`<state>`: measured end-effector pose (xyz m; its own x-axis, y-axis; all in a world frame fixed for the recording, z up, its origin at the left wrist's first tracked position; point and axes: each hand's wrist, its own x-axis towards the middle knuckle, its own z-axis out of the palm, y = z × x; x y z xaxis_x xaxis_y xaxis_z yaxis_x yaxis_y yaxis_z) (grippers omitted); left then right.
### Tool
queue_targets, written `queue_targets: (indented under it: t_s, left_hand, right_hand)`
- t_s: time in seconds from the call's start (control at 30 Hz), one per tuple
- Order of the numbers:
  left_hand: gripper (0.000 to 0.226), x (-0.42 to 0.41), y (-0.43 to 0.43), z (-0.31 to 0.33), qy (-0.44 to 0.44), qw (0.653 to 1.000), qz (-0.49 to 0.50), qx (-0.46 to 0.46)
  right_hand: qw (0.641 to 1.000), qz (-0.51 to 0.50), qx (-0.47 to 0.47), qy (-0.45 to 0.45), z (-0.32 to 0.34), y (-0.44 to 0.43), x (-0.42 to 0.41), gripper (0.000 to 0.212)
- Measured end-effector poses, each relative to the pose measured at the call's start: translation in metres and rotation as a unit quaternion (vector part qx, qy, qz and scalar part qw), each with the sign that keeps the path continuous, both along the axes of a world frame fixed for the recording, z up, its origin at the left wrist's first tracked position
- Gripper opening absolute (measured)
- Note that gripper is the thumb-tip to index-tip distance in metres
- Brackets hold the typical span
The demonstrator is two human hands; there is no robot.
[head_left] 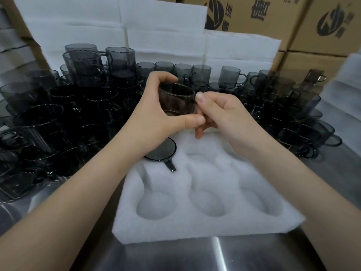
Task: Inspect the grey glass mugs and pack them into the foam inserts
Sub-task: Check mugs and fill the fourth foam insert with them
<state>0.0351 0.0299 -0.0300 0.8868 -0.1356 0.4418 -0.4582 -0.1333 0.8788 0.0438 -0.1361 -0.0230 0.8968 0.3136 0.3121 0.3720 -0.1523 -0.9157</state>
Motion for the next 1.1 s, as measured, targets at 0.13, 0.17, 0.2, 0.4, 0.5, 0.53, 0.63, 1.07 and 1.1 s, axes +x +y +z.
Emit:
queue_targets:
  t_s: [0.13, 0.17, 0.2, 0.4, 0.5, 0.53, 0.63, 1.07, 1.1]
  left_hand:
    - [0.048, -0.0010, -0.0041, -0.0004, -0.006, 1.000, -0.003, -0.016]
    - [0.043, -0.0009, -0.0045, -0.0005, -0.004, 1.000, -0.005, -0.018]
    - [0.039, -0.0006, -0.0049, -0.0007, -0.002, 1.000, -0.007, -0.018]
    - [0.037, -0.0019, -0.0034, -0.0007, 0.003, 1.000, -0.020, -0.017]
    - [0.038, -0.0030, -0.0031, -0.0009, -0.002, 1.000, -0.026, -0.013]
    - [0.037, -0.0033, -0.0028, -0.0007, -0.004, 1.000, -0.026, -0.010]
    - [0.029, -0.0051, -0.0019, 0.0005, -0.020, 0.999, -0.022, -0.017]
    - [0.066, -0.0048, -0.0030, 0.0024, -0.008, 1.000, -0.019, -0.002]
    - [0.059, -0.0043, -0.0027, 0.0020, -0.011, 1.000, 0.008, -0.003]
  right_hand:
    - [1.000, 0.006, 0.015, 0.009, 0.0012, -0.0001, -0.0001, 0.039]
    - [1.000, 0.010, 0.019, 0.012, 0.0013, -0.0005, 0.0000, 0.040]
    - [1.000, 0.014, 0.023, 0.016, 0.0016, -0.0009, 0.0003, 0.041]
    - [0.997, 0.032, 0.057, 0.046, 0.0001, -0.0026, 0.0026, 0.042]
    - [0.995, 0.041, 0.071, 0.057, 0.0000, -0.0037, 0.0032, 0.044]
    - [0.994, 0.042, 0.077, 0.060, 0.0003, -0.0038, 0.0033, 0.044]
    - [0.991, 0.038, 0.096, 0.078, 0.0008, -0.0043, 0.0043, 0.045]
    - [0.995, 0.050, 0.071, 0.044, -0.0024, -0.0033, 0.0045, 0.041]
    - [0.996, 0.057, 0.062, 0.035, -0.0025, -0.0033, 0.0037, 0.040]
